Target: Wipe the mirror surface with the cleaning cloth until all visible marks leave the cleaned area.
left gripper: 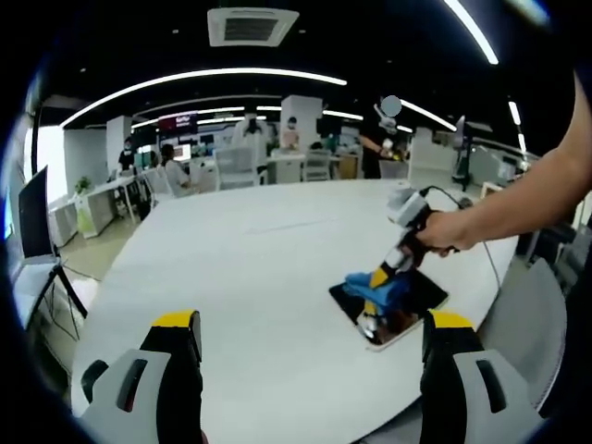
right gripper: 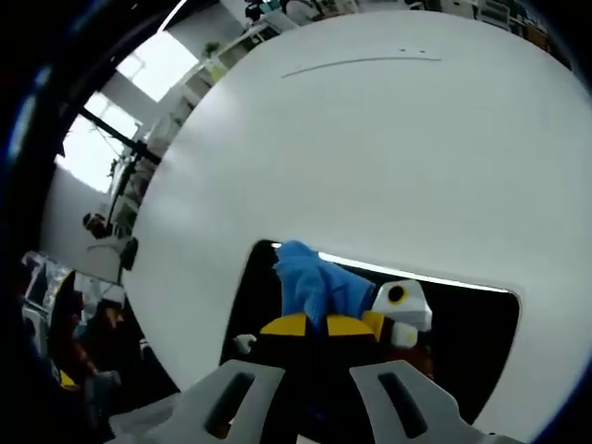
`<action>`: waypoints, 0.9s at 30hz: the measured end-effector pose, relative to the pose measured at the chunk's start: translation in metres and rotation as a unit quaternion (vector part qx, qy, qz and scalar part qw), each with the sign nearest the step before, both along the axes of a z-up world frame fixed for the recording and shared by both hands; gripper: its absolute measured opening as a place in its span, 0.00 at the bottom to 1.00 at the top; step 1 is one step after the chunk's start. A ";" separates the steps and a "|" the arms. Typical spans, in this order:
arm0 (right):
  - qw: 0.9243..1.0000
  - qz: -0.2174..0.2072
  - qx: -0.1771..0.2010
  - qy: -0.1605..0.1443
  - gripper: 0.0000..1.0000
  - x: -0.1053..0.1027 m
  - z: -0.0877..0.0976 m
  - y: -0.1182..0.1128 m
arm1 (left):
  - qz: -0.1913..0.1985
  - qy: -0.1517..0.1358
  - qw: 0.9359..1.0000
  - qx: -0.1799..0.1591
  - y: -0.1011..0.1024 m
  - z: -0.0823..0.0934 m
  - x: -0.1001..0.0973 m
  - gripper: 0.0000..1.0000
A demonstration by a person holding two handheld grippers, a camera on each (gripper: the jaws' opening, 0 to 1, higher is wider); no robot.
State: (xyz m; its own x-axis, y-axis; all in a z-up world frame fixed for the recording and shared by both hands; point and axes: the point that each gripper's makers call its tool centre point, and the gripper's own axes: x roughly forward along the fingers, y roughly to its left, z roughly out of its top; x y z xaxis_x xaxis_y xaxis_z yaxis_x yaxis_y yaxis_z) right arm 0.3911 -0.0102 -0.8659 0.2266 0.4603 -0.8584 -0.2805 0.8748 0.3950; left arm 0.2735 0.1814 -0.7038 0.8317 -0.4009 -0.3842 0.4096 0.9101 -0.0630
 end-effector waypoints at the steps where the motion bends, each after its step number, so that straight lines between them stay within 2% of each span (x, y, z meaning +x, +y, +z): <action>1: 1.000 0.000 0.000 0.001 0.00 -0.001 0.000 0.000 | 0.000 0.000 1.000 -0.002 -0.001 0.000 -0.002 1.00; 6: 1.000 -0.008 -0.002 0.005 0.00 0.003 -0.002 0.000 | -0.017 0.019 1.000 0.012 -0.002 -0.020 -0.014 1.00; 9: 1.000 -0.022 0.004 -0.001 0.00 0.002 -0.002 -0.001 | -0.027 0.028 0.999 0.008 0.000 -0.026 -0.012 1.00; 12: 1.000 -0.030 0.004 -0.003 0.00 0.004 -0.003 -0.001 | -0.037 0.028 0.999 0.012 0.002 -0.026 -0.005 1.00; 18: 0.999 -0.036 -0.004 -0.002 0.00 0.005 -0.004 0.000 | -0.050 0.013 0.999 0.011 -0.001 -0.015 0.008 1.00; 27: 0.999 -0.030 -0.017 0.008 0.00 -0.008 -0.010 0.003 | -0.055 0.013 0.998 0.006 0.006 -0.019 0.007 1.00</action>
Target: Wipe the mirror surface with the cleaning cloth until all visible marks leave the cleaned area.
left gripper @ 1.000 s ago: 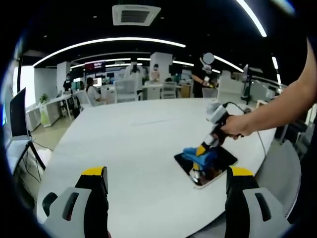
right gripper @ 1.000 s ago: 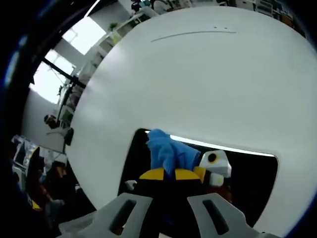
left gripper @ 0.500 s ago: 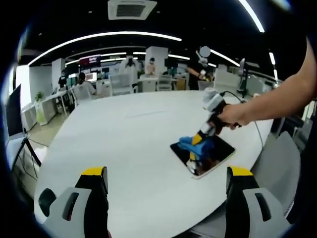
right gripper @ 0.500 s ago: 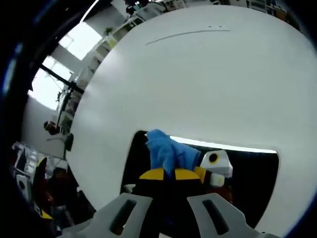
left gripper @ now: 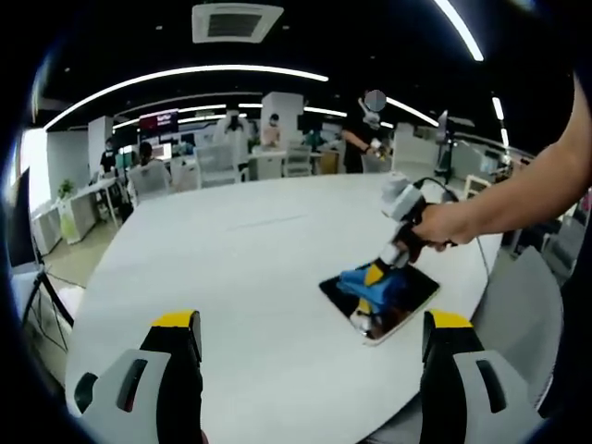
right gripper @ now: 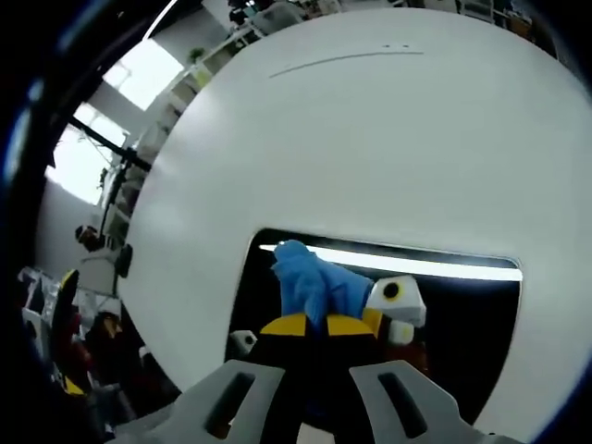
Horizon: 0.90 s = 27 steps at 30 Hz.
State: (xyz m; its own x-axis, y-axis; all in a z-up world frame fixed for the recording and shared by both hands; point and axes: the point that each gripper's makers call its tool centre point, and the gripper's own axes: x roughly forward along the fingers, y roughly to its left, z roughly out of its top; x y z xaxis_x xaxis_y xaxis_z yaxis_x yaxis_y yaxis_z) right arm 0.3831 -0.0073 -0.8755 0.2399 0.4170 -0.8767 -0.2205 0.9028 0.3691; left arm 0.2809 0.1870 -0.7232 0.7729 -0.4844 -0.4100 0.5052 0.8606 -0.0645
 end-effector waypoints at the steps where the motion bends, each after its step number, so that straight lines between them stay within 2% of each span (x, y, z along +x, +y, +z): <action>1: 1.000 0.002 -0.002 0.001 0.00 -0.004 0.000 0.001 | 0.000 0.002 1.000 0.000 0.002 -0.002 -0.001 1.00; 5: 1.000 0.005 -0.003 0.004 0.00 -0.017 0.001 0.002 | -0.003 0.005 1.000 0.001 0.007 -0.009 -0.001 1.00; 17: 1.000 0.012 -0.002 0.019 0.00 -0.049 0.004 0.009 | -0.011 -0.001 1.000 -0.003 0.006 -0.004 0.004 1.00; 27: 1.000 0.013 0.006 0.020 0.00 -0.054 0.003 0.009 | -0.008 0.000 1.000 -0.005 0.006 -0.007 0.001 1.00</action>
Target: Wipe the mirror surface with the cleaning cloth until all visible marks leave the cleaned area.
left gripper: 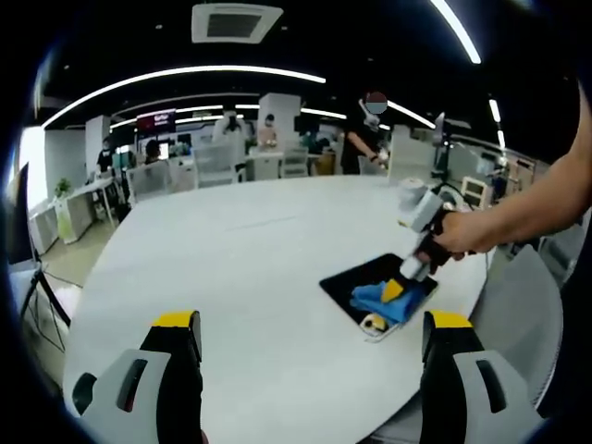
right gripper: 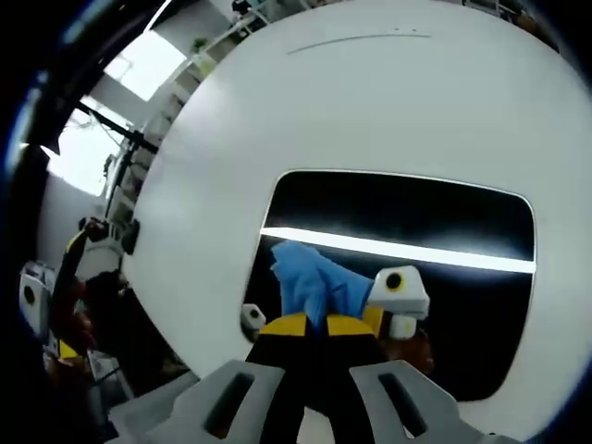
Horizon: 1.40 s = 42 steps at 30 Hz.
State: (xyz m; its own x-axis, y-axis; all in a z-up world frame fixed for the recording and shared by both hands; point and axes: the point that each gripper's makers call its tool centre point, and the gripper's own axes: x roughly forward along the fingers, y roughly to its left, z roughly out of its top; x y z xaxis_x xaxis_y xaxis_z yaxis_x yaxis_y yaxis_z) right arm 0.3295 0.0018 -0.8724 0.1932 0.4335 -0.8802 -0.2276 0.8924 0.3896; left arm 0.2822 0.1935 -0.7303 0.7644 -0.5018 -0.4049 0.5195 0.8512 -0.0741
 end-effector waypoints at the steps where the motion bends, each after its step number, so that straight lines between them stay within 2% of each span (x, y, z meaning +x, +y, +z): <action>1: 1.000 0.000 0.001 0.001 0.00 0.001 -0.001 0.000 | 0.001 0.002 1.000 -0.001 0.000 -0.001 -0.001 1.00; 6: 1.000 0.002 -0.001 0.001 0.00 0.002 -0.002 0.000 | -0.007 0.000 1.000 -0.001 -0.002 -0.003 -0.003 1.00; 10: 1.000 -0.006 0.005 0.002 0.00 0.003 -0.002 -0.001 | -0.016 0.003 1.000 0.000 0.001 -0.007 0.005 1.00; 16: 1.000 -0.002 -0.009 -0.005 0.00 0.000 -0.001 0.001 | -0.018 -0.003 1.000 -0.009 -0.002 -0.001 0.010 1.00; 24: 1.000 -0.002 -0.011 -0.012 0.00 -0.003 0.002 0.002 | -0.023 -0.003 1.000 -0.018 -0.001 -0.014 0.012 1.00; 26: 1.000 0.003 -0.017 -0.016 0.00 -0.003 0.002 0.003 | -0.022 0.005 1.000 -0.020 -0.003 -0.020 0.013 1.00; 32: 1.000 -0.003 -0.010 0.004 0.00 -0.009 0.000 0.006 | -0.025 0.004 1.000 -0.012 -0.005 -0.017 0.009 1.00; 37: 1.000 -0.001 -0.002 0.007 0.00 -0.019 -0.002 0.009 | -0.023 0.011 1.000 -0.003 0.000 -0.019 0.012 1.00; 39: 1.000 0.000 0.001 0.010 0.00 -0.021 -0.001 0.009 | -0.024 0.007 1.000 -0.006 -0.002 -0.015 0.014 1.00; 42: 1.000 -0.001 0.004 0.012 0.00 -0.021 -0.001 0.008 | -0.032 0.008 0.999 0.000 -0.007 -0.019 0.016 1.00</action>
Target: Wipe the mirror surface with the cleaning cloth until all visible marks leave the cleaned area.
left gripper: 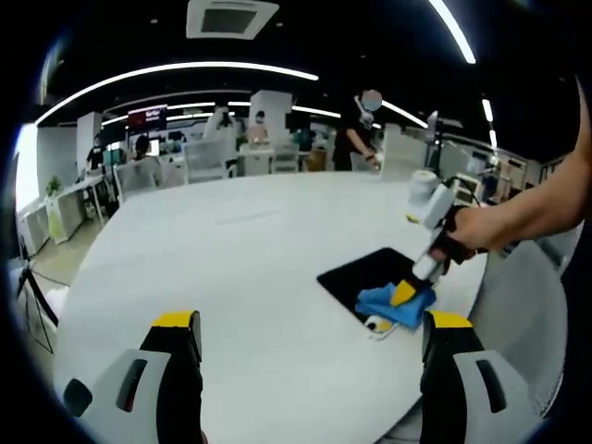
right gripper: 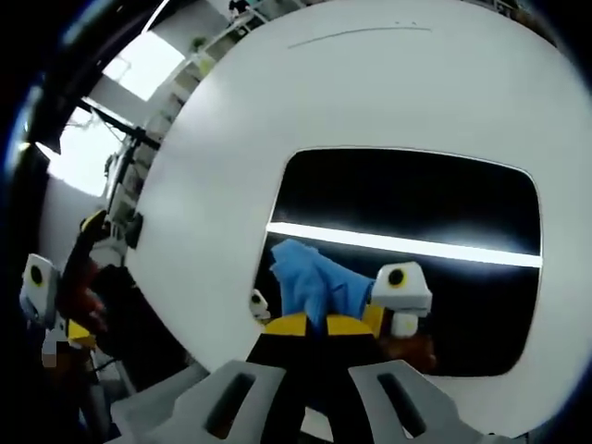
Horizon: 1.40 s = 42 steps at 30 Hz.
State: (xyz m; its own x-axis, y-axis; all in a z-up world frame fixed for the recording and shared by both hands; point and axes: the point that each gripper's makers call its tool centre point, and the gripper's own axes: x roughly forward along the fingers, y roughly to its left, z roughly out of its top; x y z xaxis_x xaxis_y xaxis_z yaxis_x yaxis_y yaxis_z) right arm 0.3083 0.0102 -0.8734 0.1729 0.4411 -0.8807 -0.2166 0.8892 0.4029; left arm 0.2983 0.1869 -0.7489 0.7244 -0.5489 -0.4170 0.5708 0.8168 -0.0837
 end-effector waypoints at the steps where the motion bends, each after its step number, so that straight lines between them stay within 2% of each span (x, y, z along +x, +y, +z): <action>1: 1.000 0.000 0.001 0.000 0.00 0.001 -0.001 0.000 | -0.002 0.001 1.000 0.000 -0.001 -0.001 0.001 1.00; 7: 1.000 0.003 0.006 0.002 0.00 0.003 -0.002 0.000 | -0.002 0.001 1.000 -0.009 -0.008 -0.002 0.009 1.00; 11: 1.000 0.005 0.002 -0.002 0.00 0.003 -0.003 0.000 | -0.012 -0.003 1.000 -0.004 -0.014 0.000 0.009 1.00; 14: 1.000 0.002 0.004 -0.002 0.00 -0.001 -0.001 0.000 | -0.003 0.008 1.000 -0.007 -0.011 -0.005 0.010 1.00; 22: 1.000 0.003 0.009 0.004 0.00 -0.006 0.001 0.000 | -0.001 -0.003 1.000 0.002 -0.004 -0.004 0.013 1.00; 24: 1.000 0.003 0.010 0.002 0.00 -0.007 0.001 0.000 | 0.005 0.008 1.000 -0.003 -0.002 -0.008 0.013 1.00; 30: 1.000 0.007 0.012 0.005 0.00 -0.009 0.001 0.002 | 0.002 0.002 1.000 -0.003 -0.003 -0.002 0.007 1.00; 36: 1.000 0.019 0.005 0.008 0.00 -0.016 0.003 0.004 | 0.010 0.006 1.000 -0.001 0.008 -0.005 0.006 1.00; 42: 1.000 0.019 0.006 0.007 0.00 -0.016 0.003 0.003 | 0.007 0.003 1.000 0.000 0.004 -0.005 0.008 1.00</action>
